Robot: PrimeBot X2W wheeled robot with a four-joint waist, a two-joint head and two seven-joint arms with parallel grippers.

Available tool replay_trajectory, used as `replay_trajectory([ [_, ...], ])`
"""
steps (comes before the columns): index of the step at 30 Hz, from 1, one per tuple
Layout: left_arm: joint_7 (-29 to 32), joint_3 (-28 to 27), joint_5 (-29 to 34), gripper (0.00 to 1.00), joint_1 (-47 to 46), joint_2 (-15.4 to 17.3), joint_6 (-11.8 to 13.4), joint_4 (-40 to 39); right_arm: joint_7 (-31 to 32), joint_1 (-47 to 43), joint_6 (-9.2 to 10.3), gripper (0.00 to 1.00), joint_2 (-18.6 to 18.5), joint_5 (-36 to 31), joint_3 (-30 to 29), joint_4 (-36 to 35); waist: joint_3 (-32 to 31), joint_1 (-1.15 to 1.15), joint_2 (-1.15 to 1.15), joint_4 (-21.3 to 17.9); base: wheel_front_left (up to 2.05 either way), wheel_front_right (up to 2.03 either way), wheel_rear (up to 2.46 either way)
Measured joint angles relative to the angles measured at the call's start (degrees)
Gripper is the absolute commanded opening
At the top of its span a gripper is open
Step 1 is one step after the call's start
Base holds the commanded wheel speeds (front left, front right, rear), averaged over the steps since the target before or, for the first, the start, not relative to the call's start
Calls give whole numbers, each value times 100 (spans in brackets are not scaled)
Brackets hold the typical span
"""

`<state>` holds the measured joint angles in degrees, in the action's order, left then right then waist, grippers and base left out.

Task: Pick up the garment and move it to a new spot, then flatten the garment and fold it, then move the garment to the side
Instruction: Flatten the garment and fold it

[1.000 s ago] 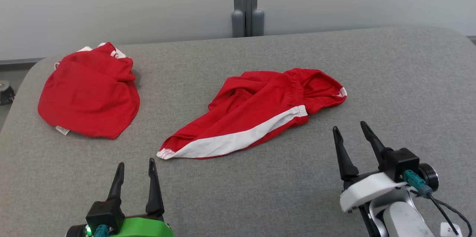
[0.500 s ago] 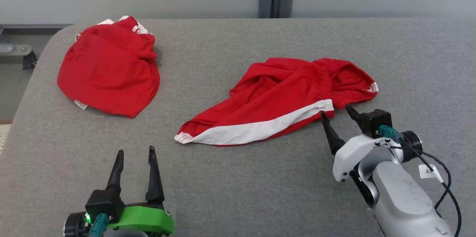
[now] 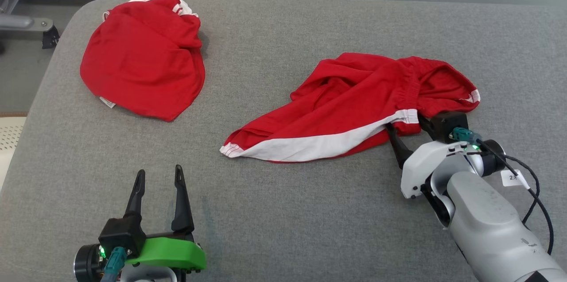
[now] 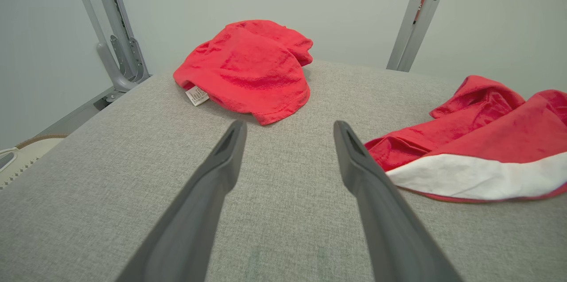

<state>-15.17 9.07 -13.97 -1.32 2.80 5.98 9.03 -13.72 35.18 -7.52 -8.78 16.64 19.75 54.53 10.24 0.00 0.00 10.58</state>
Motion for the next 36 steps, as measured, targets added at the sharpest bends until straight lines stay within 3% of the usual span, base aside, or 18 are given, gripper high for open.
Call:
replay_trajectory([
  [5,0,9,8,100,-49,0,1,3,-51,230,0,98,-49,166,236,218,60,0,0,-23,0,0,0],
  [6,0,10,8,100,-53,0,1,3,-52,266,0,79,-47,208,290,236,65,0,0,-28,0,0,0],
  [7,0,9,8,100,-53,0,1,4,-60,298,0,43,-51,261,354,241,70,0,0,-33,0,0,0],
  [10,0,-1,9,100,-54,0,1,4,-85,345,0,22,-53,400,553,247,78,0,0,-57,0,0,0],
  [11,0,-1,9,100,-54,0,1,4,-89,360,0,11,-56,444,628,248,82,0,0,-68,0,0,0],
  [13,0,-3,9,100,-54,0,1,4,-99,394,0,1,-70,517,754,245,88,0,0,-85,0,0,0],
  [20,0,13,25,100,-60,1,-57,43,-111,500,-1,0,-104,756,1083,188,87,0,0,-132,0,0,0],
  [27,0,318,185,100,-405,0,-446,635,-126,495,-1,0,-256,840,1215,23,53,0,0,-200,0,0,0],
  [33,225,666,318,100,-899,79,-846,1606,-129,418,-1,0,-413,810,1234,-135,64,0,0,-390,0,0,0],
  [36,241,706,338,100,-1120,123,-901,1945,-130,419,-1,0,-414,797,1227,-185,79,0,0,-488,0,0,0],
])
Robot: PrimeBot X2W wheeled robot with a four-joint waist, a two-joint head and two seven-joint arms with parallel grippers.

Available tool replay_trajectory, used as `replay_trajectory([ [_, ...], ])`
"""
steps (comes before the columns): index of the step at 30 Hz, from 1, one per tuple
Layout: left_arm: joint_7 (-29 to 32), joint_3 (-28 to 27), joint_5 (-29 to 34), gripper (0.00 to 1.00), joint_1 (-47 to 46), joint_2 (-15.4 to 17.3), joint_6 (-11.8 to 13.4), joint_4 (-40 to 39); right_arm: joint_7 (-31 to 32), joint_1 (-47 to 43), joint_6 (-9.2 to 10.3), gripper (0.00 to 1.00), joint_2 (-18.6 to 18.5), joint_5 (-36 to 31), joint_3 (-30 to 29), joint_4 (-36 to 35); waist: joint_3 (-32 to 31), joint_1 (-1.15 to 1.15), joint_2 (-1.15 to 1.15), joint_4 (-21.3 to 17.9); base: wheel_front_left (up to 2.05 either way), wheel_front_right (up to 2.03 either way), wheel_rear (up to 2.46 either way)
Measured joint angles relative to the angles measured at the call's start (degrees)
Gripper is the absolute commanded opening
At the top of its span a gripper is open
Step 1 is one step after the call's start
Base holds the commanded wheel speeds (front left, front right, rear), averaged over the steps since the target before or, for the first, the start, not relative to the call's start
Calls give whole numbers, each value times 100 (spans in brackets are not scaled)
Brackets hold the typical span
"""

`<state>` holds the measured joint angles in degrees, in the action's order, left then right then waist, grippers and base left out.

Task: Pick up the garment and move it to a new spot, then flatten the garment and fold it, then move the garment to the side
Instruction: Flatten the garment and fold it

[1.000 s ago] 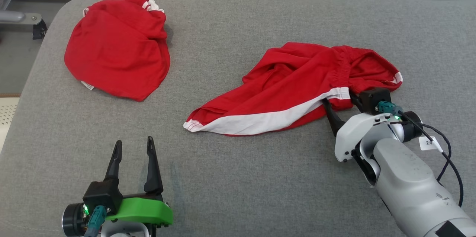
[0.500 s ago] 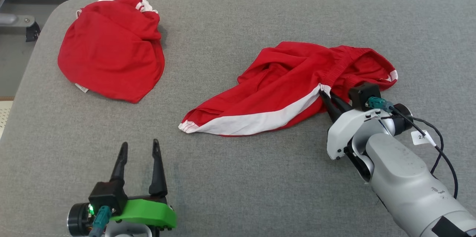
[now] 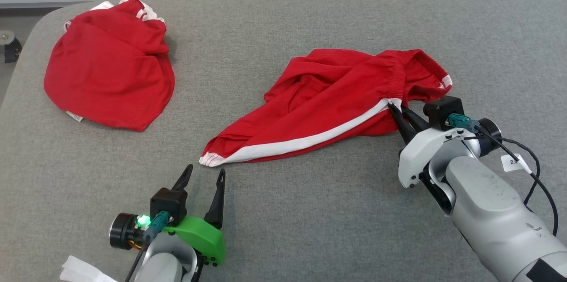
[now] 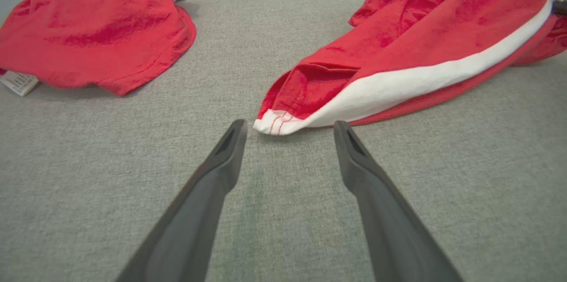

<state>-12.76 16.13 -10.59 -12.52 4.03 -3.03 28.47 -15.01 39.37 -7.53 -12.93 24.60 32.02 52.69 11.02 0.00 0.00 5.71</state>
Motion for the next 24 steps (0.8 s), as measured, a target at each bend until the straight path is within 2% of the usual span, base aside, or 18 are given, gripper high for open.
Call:
replay_trajectory([
  [7,-30,44,11,100,-561,15,-10,781,-2,-1,0,0,63,-27,-20,-74,47,0,0,-137,0,0,0],
  [9,-3,56,10,87,-680,15,-31,1024,-2,-3,0,0,90,-48,-27,-88,55,0,0,-161,0,0,0],
  [10,12,70,5,68,-740,14,-47,1140,-2,-6,1,0,104,-55,-31,-96,57,0,0,-174,0,0,0],
  [11,11,82,4,61,-783,12,-53,1225,-2,-9,0,0,115,-55,-34,-101,59,0,0,-184,0,0,0],
  [12,9,87,-7,47,-827,7,-56,1318,-2,-13,0,0,126,-57,-35,-108,59,0,0,-196,0,0,0],
  [14,-14,105,-32,40,-888,-1,-58,1481,-2,-23,0,0,143,-62,-36,-119,58,0,0,-218,0,0,0],
  [17,-70,137,-58,36,-943,-22,-58,1650,-2,-40,0,0,152,-63,-42,-133,46,0,0,-235,0,0,0],
  [24,-141,187,-148,47,-1080,-57,-57,2049,-2,-135,0,0,194,-73,-38,-163,5,0,0,-280,0,0,0],
])
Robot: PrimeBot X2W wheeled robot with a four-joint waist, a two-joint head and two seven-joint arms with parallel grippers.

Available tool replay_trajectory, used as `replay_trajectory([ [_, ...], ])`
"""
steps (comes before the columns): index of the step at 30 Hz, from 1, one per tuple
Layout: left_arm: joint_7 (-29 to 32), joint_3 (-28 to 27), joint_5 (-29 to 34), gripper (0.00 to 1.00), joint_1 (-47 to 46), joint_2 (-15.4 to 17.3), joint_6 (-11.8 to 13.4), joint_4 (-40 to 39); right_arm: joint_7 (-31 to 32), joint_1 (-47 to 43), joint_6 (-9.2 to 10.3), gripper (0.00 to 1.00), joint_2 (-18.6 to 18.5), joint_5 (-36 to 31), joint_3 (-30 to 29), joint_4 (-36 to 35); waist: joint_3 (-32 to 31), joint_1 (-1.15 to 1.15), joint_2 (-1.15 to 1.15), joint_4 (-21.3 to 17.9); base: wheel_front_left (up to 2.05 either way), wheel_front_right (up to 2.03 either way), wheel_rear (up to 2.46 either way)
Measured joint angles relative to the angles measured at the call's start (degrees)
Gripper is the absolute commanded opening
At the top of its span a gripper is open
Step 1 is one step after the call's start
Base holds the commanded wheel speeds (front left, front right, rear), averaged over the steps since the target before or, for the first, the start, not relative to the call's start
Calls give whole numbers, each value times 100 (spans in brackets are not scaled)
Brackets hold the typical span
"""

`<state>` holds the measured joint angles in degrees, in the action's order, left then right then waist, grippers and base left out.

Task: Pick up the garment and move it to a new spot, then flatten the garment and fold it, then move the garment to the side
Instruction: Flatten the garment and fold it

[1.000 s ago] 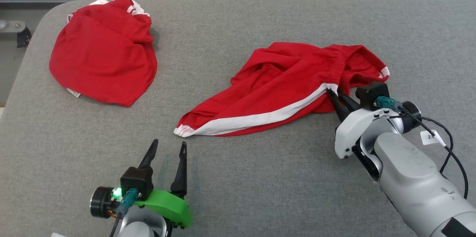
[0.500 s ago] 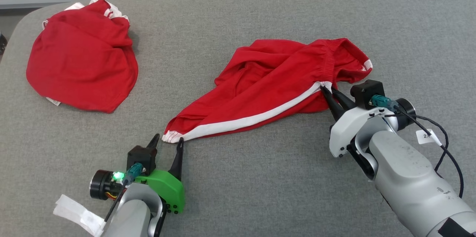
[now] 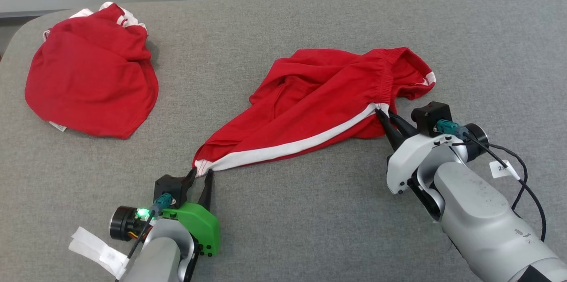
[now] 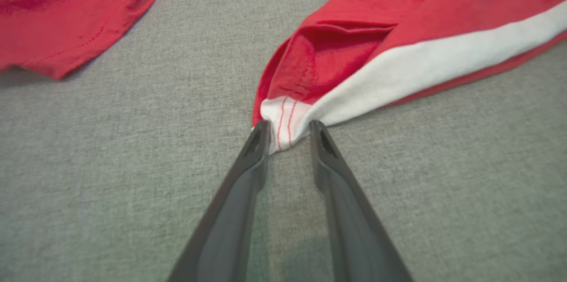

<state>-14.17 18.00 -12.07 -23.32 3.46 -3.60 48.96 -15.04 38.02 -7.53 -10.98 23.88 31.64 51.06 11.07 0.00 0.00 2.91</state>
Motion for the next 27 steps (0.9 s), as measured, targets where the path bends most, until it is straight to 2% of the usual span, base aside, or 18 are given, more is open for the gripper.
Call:
replay_trajectory([
  [2,-3,9,-33,40,-57,-3,-1,105,0,-17,0,0,11,0,9,-11,-9,0,0,-15,0,0,0],
  [4,-8,19,-52,9,-118,-5,-2,210,0,-22,1,0,23,0,16,-19,-22,0,0,-31,0,0,0],
  [5,-10,25,-64,0,-137,-5,-19,246,0,-26,0,0,25,0,16,-24,-27,0,0,-38,0,0,0],
  [10,-54,11,-130,0,-198,-10,-33,213,0,-113,0,0,14,-31,-127,-213,-67,0,0,-66,0,0,0],
  [14,-78,-77,-141,0,-192,38,7,-203,-1,-234,0,0,-46,-182,-433,-664,-126,0,0,-67,0,0,0],
  [22,-88,-336,-24,0,427,186,191,-2419,-1,-978,0,0,-41,-839,-1556,-2343,-387,0,0,-127,0,0,0],
  [27,-89,-348,37,0,908,247,264,-3861,-1,-1557,0,0,-3,-1359,-2006,-3533,-623,0,0,-219,0,0,0],
])
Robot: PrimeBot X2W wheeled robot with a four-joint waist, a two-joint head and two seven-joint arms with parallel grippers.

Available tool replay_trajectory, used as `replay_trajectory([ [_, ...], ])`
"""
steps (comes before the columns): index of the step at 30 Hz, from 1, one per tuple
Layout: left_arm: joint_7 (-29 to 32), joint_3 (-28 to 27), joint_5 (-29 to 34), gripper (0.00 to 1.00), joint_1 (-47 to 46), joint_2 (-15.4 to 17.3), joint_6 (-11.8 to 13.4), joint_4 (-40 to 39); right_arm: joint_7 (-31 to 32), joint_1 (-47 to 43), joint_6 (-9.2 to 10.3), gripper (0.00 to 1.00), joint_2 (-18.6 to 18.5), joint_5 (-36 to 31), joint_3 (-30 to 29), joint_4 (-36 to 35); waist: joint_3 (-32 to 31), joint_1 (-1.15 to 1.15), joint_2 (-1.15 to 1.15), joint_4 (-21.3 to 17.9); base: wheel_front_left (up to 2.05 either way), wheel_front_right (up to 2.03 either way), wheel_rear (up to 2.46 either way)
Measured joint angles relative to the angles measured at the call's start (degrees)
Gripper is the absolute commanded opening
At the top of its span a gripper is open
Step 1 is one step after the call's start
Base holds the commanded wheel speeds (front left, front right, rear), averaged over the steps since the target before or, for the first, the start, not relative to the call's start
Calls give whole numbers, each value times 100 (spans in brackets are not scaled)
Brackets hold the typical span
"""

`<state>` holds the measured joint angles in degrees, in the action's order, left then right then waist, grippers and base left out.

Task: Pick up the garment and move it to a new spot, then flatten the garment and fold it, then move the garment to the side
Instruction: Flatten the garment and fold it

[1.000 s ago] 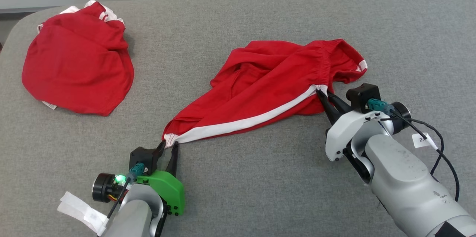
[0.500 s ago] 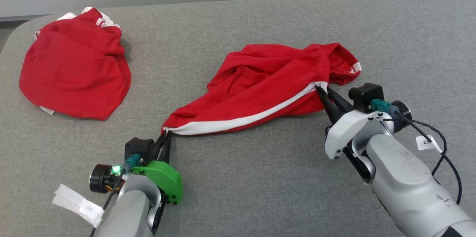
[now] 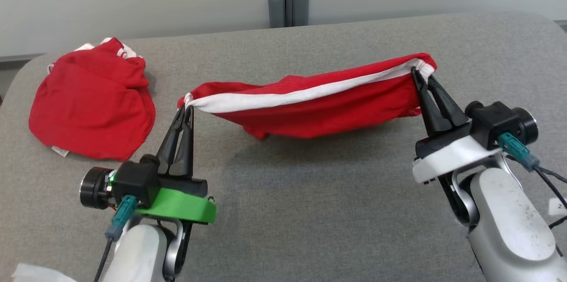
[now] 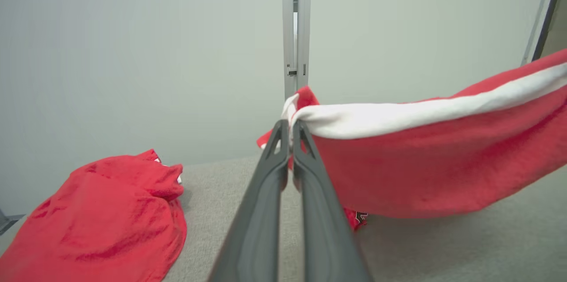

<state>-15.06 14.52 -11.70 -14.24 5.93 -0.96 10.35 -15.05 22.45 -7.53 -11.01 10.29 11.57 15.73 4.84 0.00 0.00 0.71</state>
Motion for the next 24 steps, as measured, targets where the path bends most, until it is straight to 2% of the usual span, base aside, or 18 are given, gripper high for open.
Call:
replay_trajectory([
  [5,235,-4,32,0,318,104,105,-1467,53,-524,0,0,46,-356,-347,-1298,-268,0,0,-131,0,0,0],
  [9,743,-105,136,0,560,343,259,-2902,479,-952,1,0,81,-657,-651,-2918,-491,0,0,-346,0,0,0],
  [14,1283,-204,119,0,621,520,310,-3793,1000,-1284,0,0,131,-781,-810,-4033,-587,0,0,-572,0,0,0],
  [18,1537,-282,-318,0,610,492,248,-3665,1327,-1419,1,0,138,-682,-784,-3980,-540,0,0,-660,0,0,0],
  [21,1651,-349,-494,0,405,575,108,-3076,1421,-1267,1,0,142,-423,-601,-3445,-410,0,0,-689,0,0,0],
  [24,1642,-408,-588,0,-214,637,-69,-2380,1385,-587,0,0,138,-111,-314,-2694,-207,0,0,-705,0,0,0],
])
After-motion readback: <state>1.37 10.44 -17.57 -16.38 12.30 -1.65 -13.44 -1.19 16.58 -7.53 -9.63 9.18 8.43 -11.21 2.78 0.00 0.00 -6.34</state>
